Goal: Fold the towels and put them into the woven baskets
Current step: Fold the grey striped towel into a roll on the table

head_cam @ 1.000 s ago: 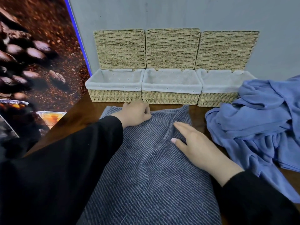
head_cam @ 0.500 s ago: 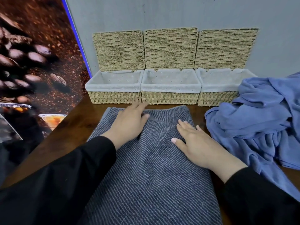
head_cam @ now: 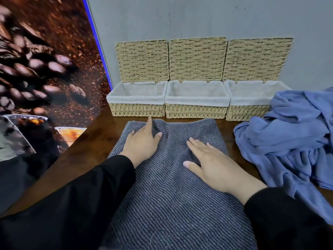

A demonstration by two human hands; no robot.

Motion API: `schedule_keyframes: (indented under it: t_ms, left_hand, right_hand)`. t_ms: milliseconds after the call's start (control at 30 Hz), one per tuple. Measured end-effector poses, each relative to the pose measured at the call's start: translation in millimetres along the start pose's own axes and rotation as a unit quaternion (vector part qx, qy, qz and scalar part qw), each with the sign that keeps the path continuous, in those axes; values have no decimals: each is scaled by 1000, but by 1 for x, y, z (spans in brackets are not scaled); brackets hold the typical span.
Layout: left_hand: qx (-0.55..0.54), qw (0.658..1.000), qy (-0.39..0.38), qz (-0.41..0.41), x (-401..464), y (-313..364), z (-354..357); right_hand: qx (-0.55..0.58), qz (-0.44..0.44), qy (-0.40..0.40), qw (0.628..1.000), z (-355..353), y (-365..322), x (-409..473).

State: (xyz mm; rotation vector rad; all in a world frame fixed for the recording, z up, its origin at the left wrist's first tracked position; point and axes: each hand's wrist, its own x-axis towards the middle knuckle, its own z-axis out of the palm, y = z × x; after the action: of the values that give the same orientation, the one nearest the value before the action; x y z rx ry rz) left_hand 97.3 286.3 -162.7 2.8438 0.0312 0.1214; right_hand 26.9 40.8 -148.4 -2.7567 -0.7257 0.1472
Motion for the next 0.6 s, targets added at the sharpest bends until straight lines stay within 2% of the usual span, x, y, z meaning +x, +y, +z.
schedule_keyframes:
  t_ms: [100, 133, 300, 433, 600]
  left_hand:
    - [74, 991, 103, -40, 1, -19, -14]
    - [84, 988, 112, -66, 2, -27, -19]
    - [19, 985, 64, -160, 16, -57, -33]
    - [-13, 988, 42, -148, 23, -63, -33]
    - [-45, 982, 136, -120, 22, -65, -46]
  right_hand:
    - [-37, 0, -27, 999, 6, 7, 5]
    - [-36, 1, -35, 999, 5, 8, 6]
    - [-29, 13, -38, 999, 3, 4, 11]
    - [-53, 14, -21, 998, 6, 1, 7]
    - [-53, 13, -16, 998, 6, 2, 6]
